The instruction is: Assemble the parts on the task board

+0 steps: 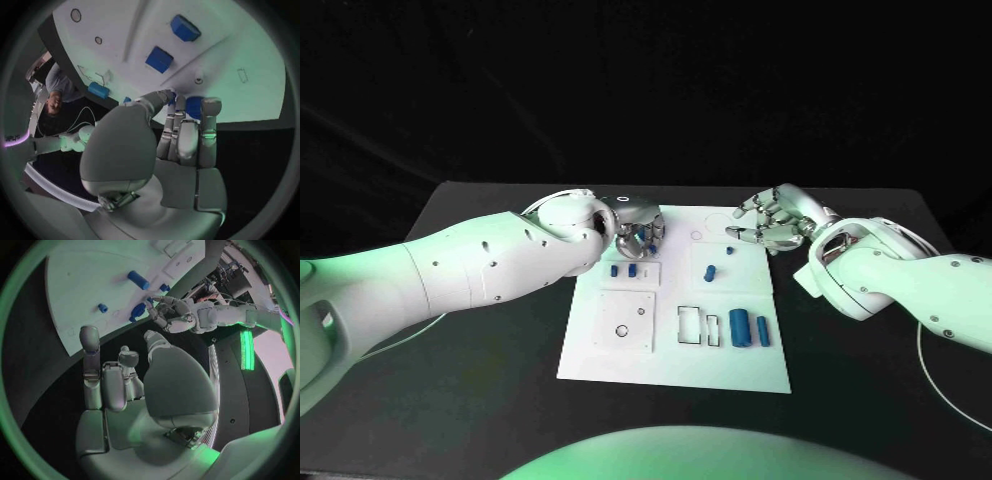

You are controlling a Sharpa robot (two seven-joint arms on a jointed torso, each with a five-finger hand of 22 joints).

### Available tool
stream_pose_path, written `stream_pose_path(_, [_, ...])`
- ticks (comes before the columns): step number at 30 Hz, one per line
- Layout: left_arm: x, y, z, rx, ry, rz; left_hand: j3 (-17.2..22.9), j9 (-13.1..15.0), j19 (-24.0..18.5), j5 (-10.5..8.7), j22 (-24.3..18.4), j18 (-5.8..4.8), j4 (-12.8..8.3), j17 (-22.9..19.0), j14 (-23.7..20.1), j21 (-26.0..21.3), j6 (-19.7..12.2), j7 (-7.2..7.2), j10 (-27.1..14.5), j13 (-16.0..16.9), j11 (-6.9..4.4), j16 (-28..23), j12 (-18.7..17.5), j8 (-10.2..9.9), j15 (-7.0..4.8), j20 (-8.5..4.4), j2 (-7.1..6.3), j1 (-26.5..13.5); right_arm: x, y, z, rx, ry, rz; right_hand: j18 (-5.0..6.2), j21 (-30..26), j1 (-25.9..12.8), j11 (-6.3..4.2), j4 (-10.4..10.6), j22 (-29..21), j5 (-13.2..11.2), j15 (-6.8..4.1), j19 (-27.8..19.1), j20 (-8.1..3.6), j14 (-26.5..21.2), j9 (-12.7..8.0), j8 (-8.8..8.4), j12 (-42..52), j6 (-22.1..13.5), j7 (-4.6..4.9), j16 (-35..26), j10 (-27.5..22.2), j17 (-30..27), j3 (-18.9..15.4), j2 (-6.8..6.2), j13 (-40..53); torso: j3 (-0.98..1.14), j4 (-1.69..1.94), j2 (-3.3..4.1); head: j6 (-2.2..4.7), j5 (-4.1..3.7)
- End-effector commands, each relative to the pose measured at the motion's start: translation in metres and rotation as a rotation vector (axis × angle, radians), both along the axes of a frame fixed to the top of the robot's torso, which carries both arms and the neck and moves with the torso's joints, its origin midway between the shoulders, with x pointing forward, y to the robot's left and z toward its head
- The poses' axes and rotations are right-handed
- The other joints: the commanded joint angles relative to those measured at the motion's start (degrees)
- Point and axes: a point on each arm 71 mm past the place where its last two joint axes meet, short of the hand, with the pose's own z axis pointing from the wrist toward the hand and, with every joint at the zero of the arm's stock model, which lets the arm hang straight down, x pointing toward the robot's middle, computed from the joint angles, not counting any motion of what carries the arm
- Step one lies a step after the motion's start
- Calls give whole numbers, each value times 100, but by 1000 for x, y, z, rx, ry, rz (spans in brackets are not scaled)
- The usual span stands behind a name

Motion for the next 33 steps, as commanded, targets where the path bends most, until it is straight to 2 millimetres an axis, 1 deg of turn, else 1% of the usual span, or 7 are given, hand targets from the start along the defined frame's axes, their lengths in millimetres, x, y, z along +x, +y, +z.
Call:
stream_pose_path(1, [-2,2,7,-73,-3,10,-8,5,24,16,435,-31,-43,-6,16,34,3,31,51,3,-12,23,-45,-40,18,5,26,-38,0,1,0,-9,-5,11,79,-39,53,-17,11,5,34,1,-52,2,93,10,14,10,-3,6,-20,-19,-1,43,4,-6,-5,12,1,15,13])
stream_pose_path(8, [-7,19,17,-107,7,37,-13,13,24,28,436,-32,-54,0,23,51,21,29,80,5,-14,27,-80,-44,18,7,14,-57,0,0,0,-10,-5,9,79,-39,53,-17,11,5,34,1,-52,2,93,10,14,10,-3,6,-20,-19,-1,43,4,-6,-3,19,-4,36,34])
stream_pose_path(12, [-7,28,17,-101,22,54,-17,16,19,29,433,-30,-57,-8,21,46,29,27,93,6,-15,25,-92,-45,18,7,8,-65,0,0,0,-10,-5,9,79,-39,53,-17,11,5,34,1,-52,2,93,10,14,10,-3,6,-20,-19,-1,43,4,-6,0,16,-1,38,44])
stream_pose_path(15, [-5,35,15,-89,39,70,-22,18,18,29,434,-30,-58,-28,15,51,32,27,101,7,-15,19,-103,-48,18,8,3,-75,0,0,0,-10,-5,9,79,-39,53,-17,11,5,34,1,-52,2,93,10,14,10,-3,6,-20,-19,-1,43,4,-6,-5,26,-1,34,39])
stream_pose_path(18, [-3,41,13,-76,52,84,-25,19,6,28,427,-26,-59,-41,10,27,32,26,106,7,-15,15,-112,-51,18,8,-2,-81,0,0,0,-10,-5,9,79,-39,53,-17,11,5,34,1,-52,2,93,10,14,10,-3,6,-20,-19,-1,43,4,-6,-8,17,6,31,56])
stream_pose_path(25, [0,50,9,-50,71,109,-27,20,-5,25,423,-23,-64,-63,1,12,31,25,107,6,-15,8,-127,-56,19,9,-7,-84,0,0,0,-10,-5,10,79,-42,57,-18,9,6,34,0,-52,2,94,11,15,10,-3,6,-18,-21,5,50,2,-10,-2,7,7,29,69])
stream_pose_path(33, [2,54,5,-33,86,116,-30,21,-18,18,419,-21,-73,-85,-10,2,27,26,112,5,-13,0,-152,-67,20,11,-14,-88,0,0,0,-10,-6,10,79,-42,57,-18,9,6,34,0,-52,2,94,11,15,10,-3,6,-18,-21,5,50,2,-10,1,11,5,20,70])
